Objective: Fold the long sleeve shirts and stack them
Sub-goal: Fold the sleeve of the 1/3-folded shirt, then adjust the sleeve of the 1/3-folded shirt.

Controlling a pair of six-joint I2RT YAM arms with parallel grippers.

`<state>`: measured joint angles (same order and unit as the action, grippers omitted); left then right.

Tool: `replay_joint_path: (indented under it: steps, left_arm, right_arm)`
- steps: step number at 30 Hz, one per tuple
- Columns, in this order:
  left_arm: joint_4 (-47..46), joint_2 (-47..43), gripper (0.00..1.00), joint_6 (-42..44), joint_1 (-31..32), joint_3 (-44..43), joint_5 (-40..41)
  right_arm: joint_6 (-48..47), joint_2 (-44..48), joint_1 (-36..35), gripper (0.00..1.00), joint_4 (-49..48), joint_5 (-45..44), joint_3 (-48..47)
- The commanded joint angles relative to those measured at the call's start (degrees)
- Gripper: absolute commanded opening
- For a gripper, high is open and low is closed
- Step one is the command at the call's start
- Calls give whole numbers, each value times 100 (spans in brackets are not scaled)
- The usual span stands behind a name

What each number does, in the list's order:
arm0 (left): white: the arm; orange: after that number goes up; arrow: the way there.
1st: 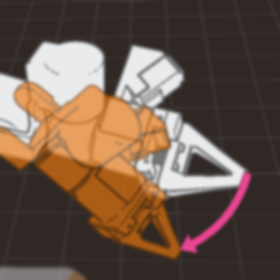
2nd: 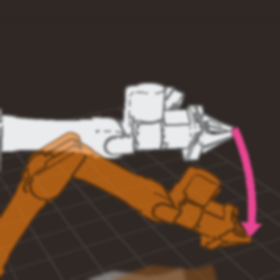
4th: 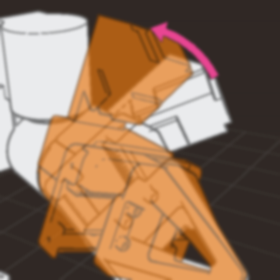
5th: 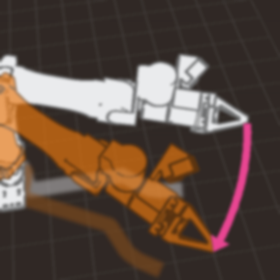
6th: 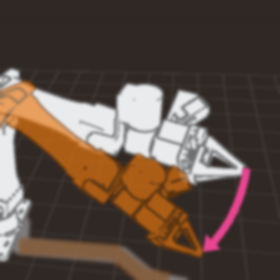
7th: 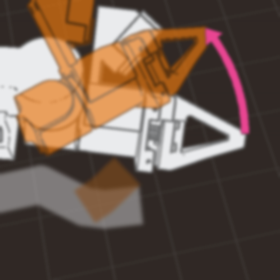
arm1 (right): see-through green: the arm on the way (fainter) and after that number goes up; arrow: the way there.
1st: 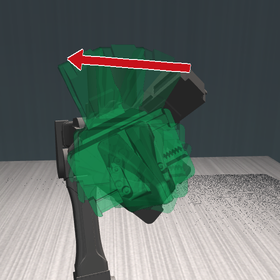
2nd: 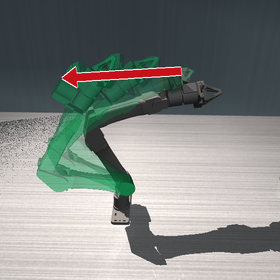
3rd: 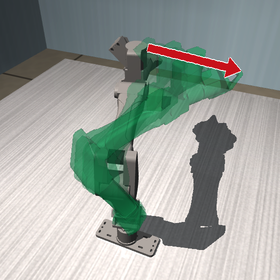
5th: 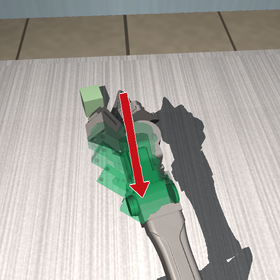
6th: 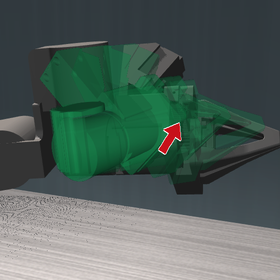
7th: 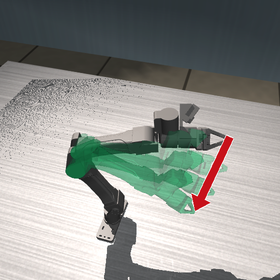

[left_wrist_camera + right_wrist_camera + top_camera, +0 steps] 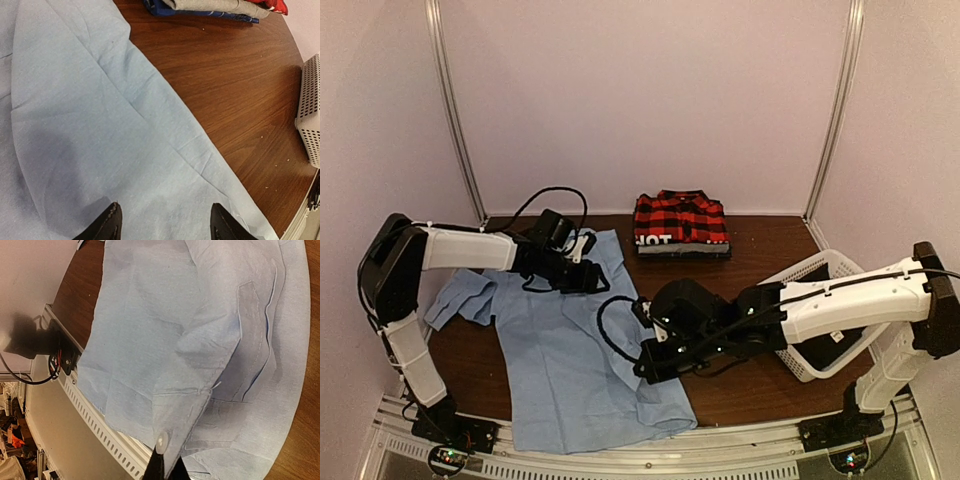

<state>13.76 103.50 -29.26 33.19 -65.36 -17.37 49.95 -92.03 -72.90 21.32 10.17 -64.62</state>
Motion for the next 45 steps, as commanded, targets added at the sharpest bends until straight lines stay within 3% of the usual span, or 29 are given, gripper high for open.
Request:
replay_joint_path:
  steps: [1, 4, 6, 10, 13, 19, 27, 42, 45]
  left_arm:
    - [-77, 111, 62, -54, -92, -158, -99]
    - [-60, 162, 62, -54, -102, -170, -102]
    - [-55, 211, 62, -54, -111, -163, -113]
    - [-22, 328, 62, -54, -120, -157, -122]
    - [-15, 377, 62, -55, -120, -122, -110]
    - [-75, 492, 62, -79, -128, -113, -110]
    - [-293, 720, 62, -220, -351, -3, -200]
    - [-348, 818, 62, -238, -383, 58, -220]
    - [-350, 813, 61, -251, -383, 59, -238]
  right_arm:
    - [-82, 193, 28, 0, 529, -151, -102]
    - [-24, 90, 14, 0, 390, 50, 98]
    - [-59, -122, -27, 9, 182, 372, 180]
    - [-66, -319, -192, 42, 94, 305, 40]
    - [-35, -139, -133, 51, 285, -83, 89]
    - [160, 203, 188, 43, 124, -398, 722]
    - [306, -190, 242, 34, -581, -72, 1284]
    - [372, -624, 193, 38, -409, -338, 1254]
    - [368, -665, 164, 29, -339, -376, 1156]
